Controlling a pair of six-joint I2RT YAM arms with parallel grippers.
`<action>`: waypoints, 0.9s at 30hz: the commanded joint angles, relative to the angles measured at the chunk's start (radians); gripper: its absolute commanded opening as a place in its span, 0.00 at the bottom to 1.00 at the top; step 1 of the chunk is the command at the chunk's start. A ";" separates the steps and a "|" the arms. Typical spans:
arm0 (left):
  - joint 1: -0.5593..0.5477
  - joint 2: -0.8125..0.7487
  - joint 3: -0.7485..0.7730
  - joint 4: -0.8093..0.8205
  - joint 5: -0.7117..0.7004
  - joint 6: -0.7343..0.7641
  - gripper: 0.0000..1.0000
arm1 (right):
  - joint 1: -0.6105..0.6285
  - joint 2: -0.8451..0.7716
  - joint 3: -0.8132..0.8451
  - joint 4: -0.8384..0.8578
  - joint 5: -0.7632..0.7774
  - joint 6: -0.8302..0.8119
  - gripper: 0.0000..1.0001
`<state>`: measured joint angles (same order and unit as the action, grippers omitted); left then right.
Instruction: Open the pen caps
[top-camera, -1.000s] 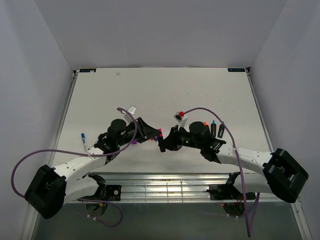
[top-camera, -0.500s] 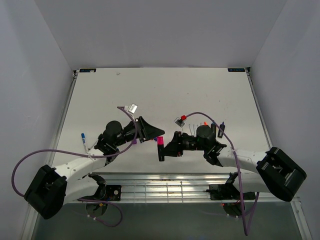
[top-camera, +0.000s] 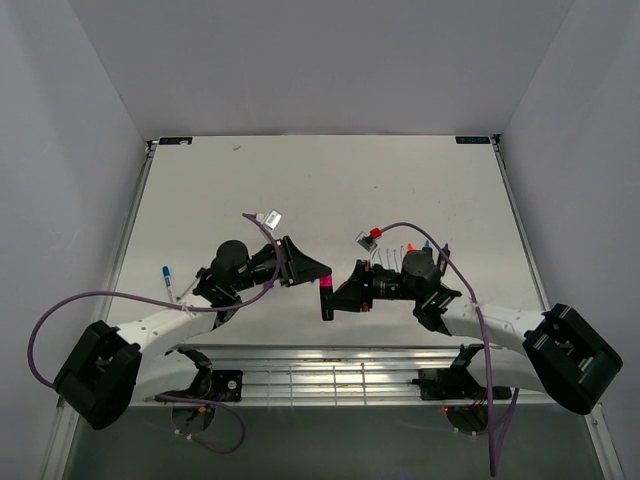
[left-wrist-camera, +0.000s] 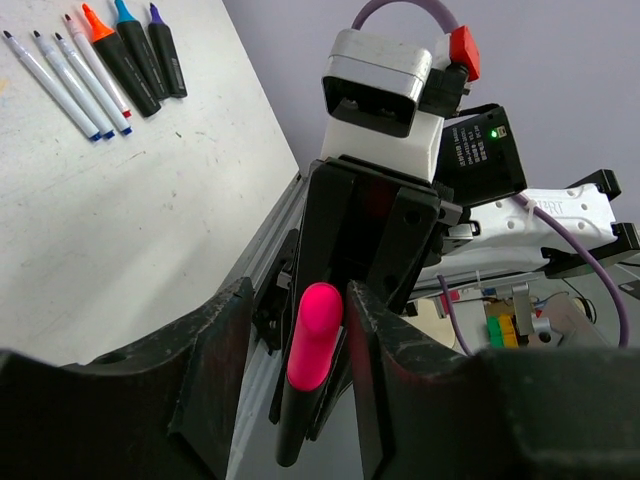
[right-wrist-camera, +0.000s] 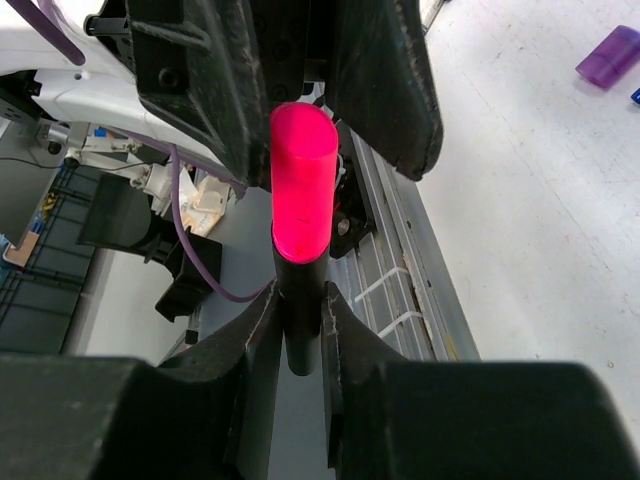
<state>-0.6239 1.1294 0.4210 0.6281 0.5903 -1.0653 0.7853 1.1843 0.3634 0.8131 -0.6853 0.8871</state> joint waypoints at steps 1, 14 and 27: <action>0.000 -0.005 0.024 0.010 0.034 0.013 0.51 | -0.008 0.001 0.019 0.041 -0.019 0.001 0.08; 0.000 0.010 0.028 0.018 0.086 0.008 0.40 | -0.032 0.067 0.029 0.124 -0.046 0.041 0.08; 0.000 0.046 0.053 0.018 0.101 -0.001 0.20 | -0.032 0.072 0.043 0.123 -0.054 0.036 0.08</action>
<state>-0.6228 1.1725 0.4385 0.6296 0.6636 -1.0538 0.7547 1.2503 0.3653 0.8841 -0.7372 0.9348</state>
